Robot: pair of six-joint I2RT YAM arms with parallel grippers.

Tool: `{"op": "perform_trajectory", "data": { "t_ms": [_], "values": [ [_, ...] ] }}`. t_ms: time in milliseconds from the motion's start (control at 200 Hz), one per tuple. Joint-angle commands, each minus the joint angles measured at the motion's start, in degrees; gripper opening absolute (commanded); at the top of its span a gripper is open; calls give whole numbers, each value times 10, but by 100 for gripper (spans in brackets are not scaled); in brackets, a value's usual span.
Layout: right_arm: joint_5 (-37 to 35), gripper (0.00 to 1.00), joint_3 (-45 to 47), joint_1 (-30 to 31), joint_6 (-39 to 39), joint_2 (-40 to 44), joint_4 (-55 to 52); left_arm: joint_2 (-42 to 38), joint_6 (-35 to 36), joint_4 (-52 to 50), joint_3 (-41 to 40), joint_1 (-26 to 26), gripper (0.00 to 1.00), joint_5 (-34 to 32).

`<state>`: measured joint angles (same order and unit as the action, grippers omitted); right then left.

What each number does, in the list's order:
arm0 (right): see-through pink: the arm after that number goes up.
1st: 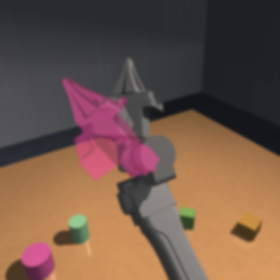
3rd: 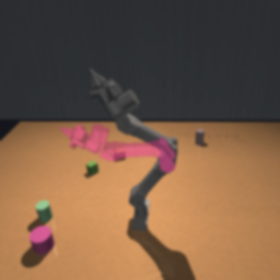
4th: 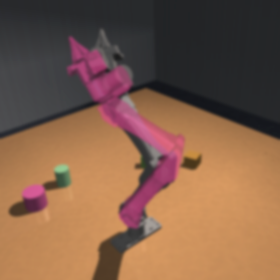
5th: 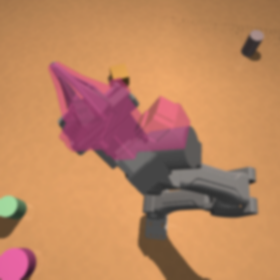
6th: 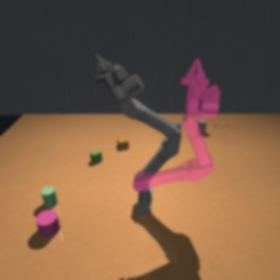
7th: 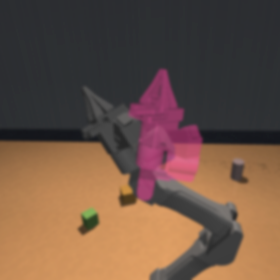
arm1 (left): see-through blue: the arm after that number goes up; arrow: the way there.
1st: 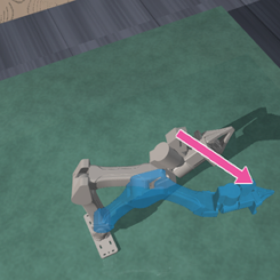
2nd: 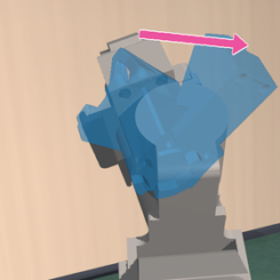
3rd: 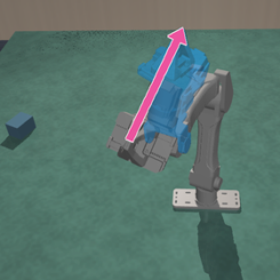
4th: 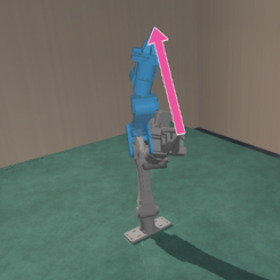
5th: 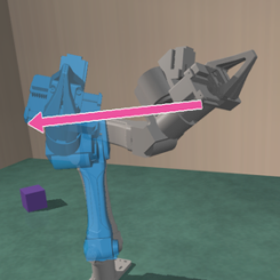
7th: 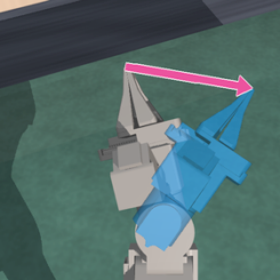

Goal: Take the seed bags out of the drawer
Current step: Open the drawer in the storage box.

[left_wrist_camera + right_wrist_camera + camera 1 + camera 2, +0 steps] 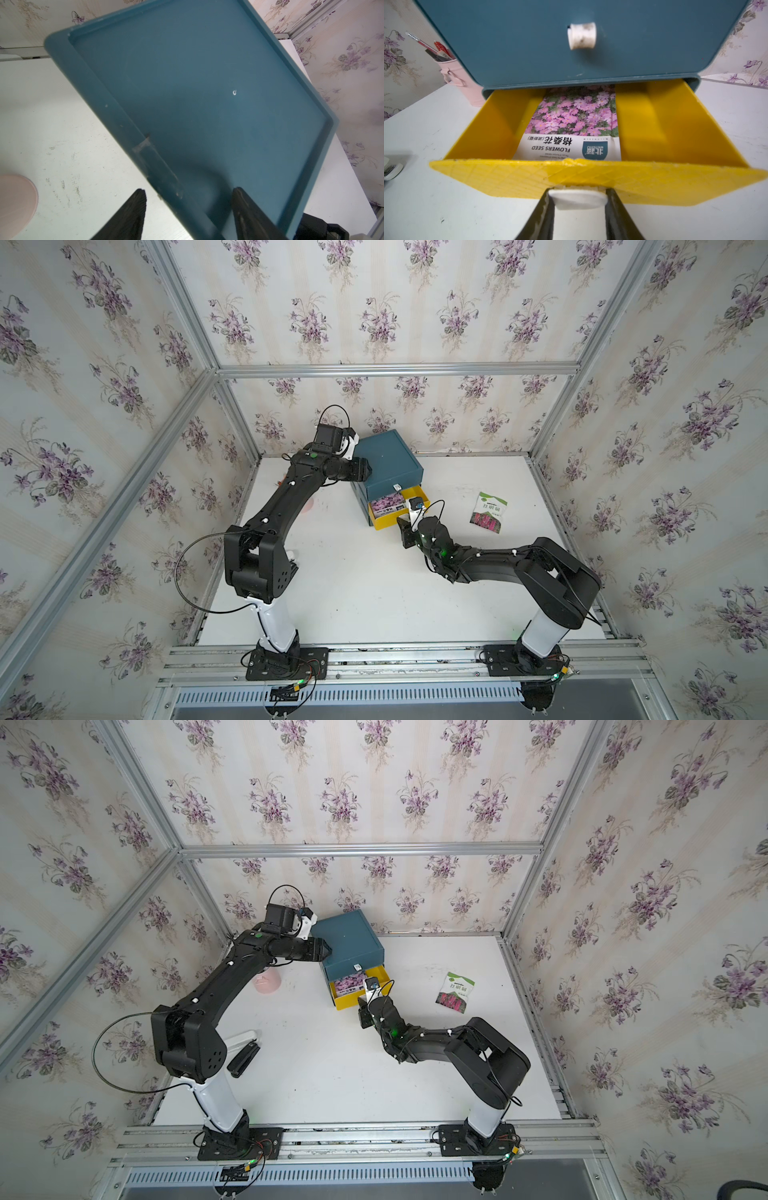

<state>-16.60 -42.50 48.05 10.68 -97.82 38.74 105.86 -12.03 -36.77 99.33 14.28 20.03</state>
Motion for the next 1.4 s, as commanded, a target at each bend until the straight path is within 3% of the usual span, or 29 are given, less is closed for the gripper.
{"op": "perform_trajectory", "data": {
  "t_ms": [0, 874, 984, 1174, 1394],
  "values": [
    [19, 7, 13, 9, 18, 16, -14, 7, 21, -94, -4, 0, 69, -31],
    [-29, 12, 107, 58, 60, 124, -80, 4, 25, -99, 1, 0, 69, -29],
    [-30, 23, 102, 58, 55, 117, -84, 4, 26, -99, 1, 0, 68, -29],
    [-34, 53, 87, 58, 54, 106, -94, 3, 26, -100, 2, 1, 69, -30],
    [-38, 69, 80, 58, 72, 128, -143, 4, 28, -101, 3, 1, 68, -30]
  ]
}}
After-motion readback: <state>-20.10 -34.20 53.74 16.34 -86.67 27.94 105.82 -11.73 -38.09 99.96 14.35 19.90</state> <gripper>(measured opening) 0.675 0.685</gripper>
